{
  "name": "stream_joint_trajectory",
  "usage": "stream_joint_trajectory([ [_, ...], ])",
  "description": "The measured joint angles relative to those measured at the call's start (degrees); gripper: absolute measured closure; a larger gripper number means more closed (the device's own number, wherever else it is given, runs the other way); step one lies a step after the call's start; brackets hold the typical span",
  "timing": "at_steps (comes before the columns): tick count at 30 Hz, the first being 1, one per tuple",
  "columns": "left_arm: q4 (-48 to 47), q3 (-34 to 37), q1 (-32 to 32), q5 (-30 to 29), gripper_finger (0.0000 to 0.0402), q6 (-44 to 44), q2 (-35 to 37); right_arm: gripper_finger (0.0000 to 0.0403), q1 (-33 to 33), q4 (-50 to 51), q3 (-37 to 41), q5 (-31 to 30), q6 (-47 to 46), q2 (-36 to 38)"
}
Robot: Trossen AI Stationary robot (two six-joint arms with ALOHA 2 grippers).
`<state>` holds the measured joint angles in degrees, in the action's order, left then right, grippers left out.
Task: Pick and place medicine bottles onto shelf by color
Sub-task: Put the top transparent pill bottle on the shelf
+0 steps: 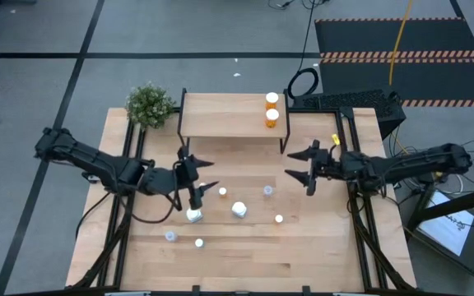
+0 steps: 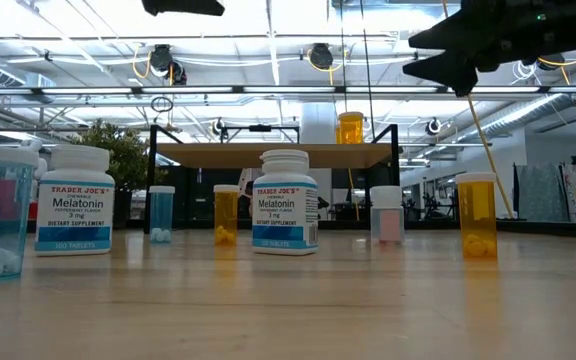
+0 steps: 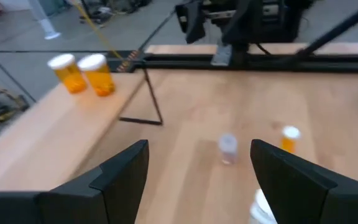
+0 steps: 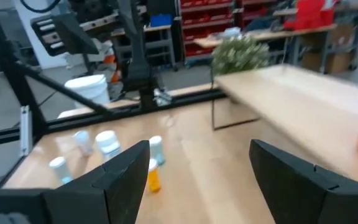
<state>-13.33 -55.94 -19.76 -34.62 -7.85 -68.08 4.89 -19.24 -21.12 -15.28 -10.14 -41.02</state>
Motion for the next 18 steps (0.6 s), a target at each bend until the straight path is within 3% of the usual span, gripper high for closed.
stream_joint_trajectory([
  [8, -0.2, 1.8, -6.9, 0.3, 0.0119, -1.4, -0.2, 0.0133, 7.1, -5.6, 0.0, -5.6, -3.1, -7.0],
  [18, -0.1, 1.8, -9.7, 0.3, 0.0119, 4.2, -0.1, 0.0133, 10.4, -11.4, 0.0, -5.9, -2.8, -13.4],
])
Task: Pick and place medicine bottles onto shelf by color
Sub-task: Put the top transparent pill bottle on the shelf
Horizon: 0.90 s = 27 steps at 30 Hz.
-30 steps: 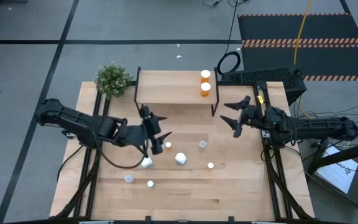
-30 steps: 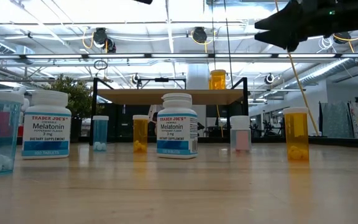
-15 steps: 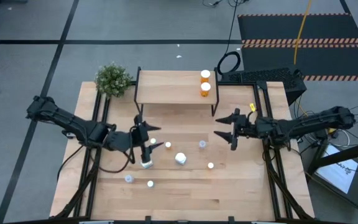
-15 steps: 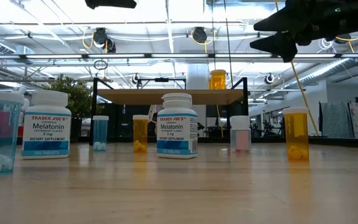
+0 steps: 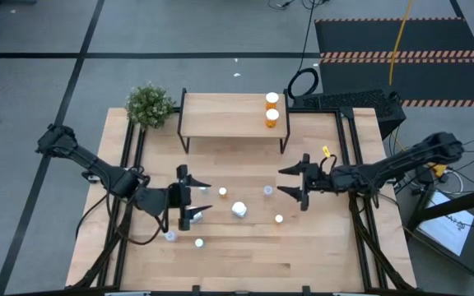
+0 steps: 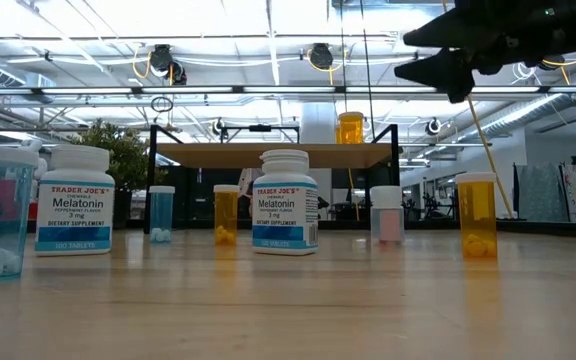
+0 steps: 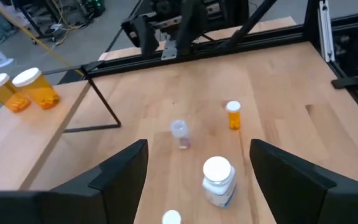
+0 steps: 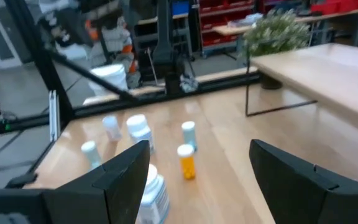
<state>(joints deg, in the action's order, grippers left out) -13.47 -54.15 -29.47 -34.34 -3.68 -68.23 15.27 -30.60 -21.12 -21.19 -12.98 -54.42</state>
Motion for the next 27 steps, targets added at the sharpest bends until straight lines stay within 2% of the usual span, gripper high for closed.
stream_joint_trajectory([
  [10, -0.5, 0.0, 2.2, 0.0, 0.0119, 1.8, 0.0, 0.0133, 0.2, -0.1, 0.0, 0.3, 4.7, -5.5],
  [23, -1.3, 0.0, 2.6, 0.0, 0.0119, 1.3, 0.0, 0.0133, -1.3, -4.4, -0.1, 0.5, 2.1, -15.9],
  [27, -1.3, 0.0, 2.6, 0.0, 0.0119, -0.5, 0.0, 0.0133, -1.3, -1.5, -2.1, 0.5, 0.4, -18.1],
])
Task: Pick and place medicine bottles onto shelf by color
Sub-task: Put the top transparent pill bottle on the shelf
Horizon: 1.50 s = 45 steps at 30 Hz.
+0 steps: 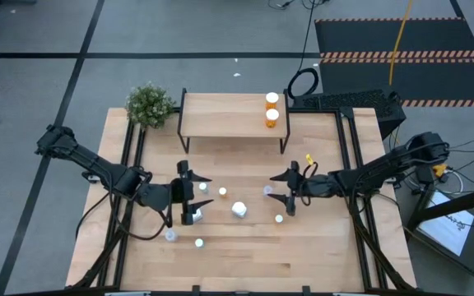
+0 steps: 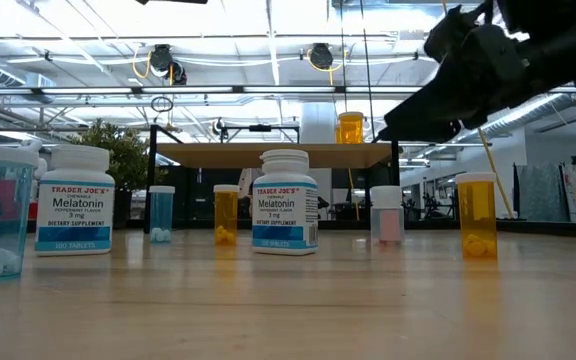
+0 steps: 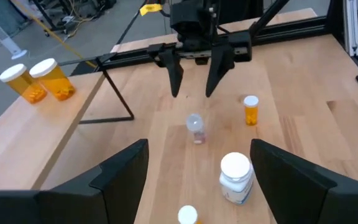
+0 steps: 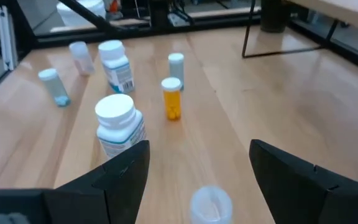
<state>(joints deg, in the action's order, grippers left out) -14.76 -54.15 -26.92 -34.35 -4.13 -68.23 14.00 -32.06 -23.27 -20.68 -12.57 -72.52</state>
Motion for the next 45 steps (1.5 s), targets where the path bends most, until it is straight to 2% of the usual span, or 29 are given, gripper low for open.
stream_joint_trajectory([
  [8, 0.1, 0.0, 0.0, 0.0, 0.0119, -0.9, 0.0, 0.0133, 0.0, 9.3, -5.4, 0.2, -2.6, -3.0],
  [14, 0.2, 0.0, 0.2, 0.0, 0.0119, -0.9, 0.0, 0.0133, 0.0, 14.9, -6.0, 3.5, -3.5, -2.0],
  [28, 1.2, 0.0, 1.4, 0.0, 0.0119, -1.2, 0.0, 0.0133, 0.0, 15.7, -6.0, 4.4, -0.2, -2.0],
  [45, 1.2, 0.0, 1.4, 0.0, 0.0119, -1.3, 0.0, 0.0129, 0.0, 16.0, -6.0, 2.8, 0.2, -2.0],
])
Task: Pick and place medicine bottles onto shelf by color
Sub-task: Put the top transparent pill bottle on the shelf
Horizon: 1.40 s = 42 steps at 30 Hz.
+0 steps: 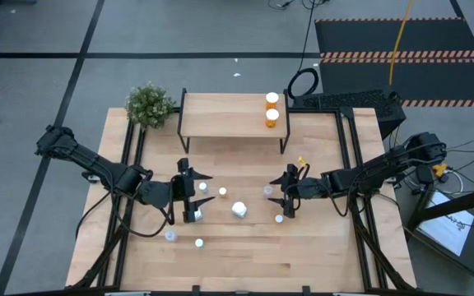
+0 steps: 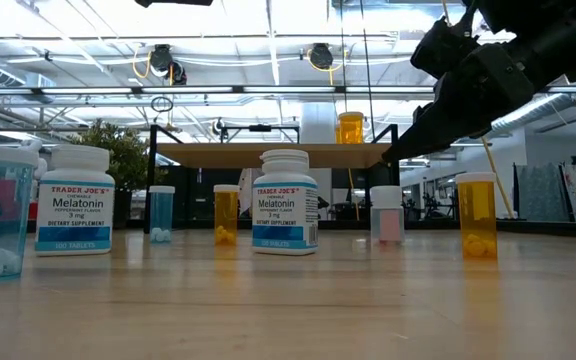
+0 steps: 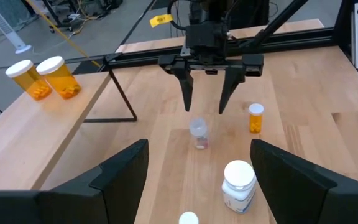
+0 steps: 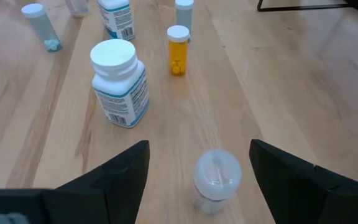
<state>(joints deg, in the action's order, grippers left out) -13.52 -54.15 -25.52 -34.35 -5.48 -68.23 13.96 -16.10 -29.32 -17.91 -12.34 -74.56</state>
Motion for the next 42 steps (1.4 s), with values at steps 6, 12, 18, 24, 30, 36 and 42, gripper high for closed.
stream_joint_trajectory([
  [6, 0.0, 0.0, 0.0, 0.0, 0.0119, 0.0, 0.0, 0.0114, 0.0, 0.2, 0.0, 0.0, -0.3, 0.0],
  [12, 0.1, 0.0, 0.0, 0.0, 0.0119, 0.0, 0.0, 0.011, -0.2, 0.2, 0.0, -0.1, -0.4, 0.0],
  [18, 0.1, 0.0, 0.0, 0.0, 0.0119, 0.0, 0.0, 0.011, -0.5, 0.4, 0.1, -0.2, -0.4, 0.0],
  [24, 0.2, 0.0, 0.0, 0.0, 0.0119, 0.1, 0.0, 0.011, -0.5, 0.8, 0.1, -0.2, -0.5, -0.2],
  [30, 0.2, 0.0, 0.0, 0.0, 0.0119, 0.2, 0.0, 0.011, -0.9, 0.7, 0.1, 0.0, -0.4, -0.5],
  [36, 0.3, 0.0, 0.0, 0.0, 0.0119, 0.2, 0.0, 0.011, -1.6, 1.0, 0.1, 0.0, -0.4, -0.5],
  [42, 0.4, 0.0, 0.0, 0.0, 0.0119, 0.1, 0.0, 0.011, -1.6, 0.0, 0.1, 0.2, -0.5, -1.4],
])
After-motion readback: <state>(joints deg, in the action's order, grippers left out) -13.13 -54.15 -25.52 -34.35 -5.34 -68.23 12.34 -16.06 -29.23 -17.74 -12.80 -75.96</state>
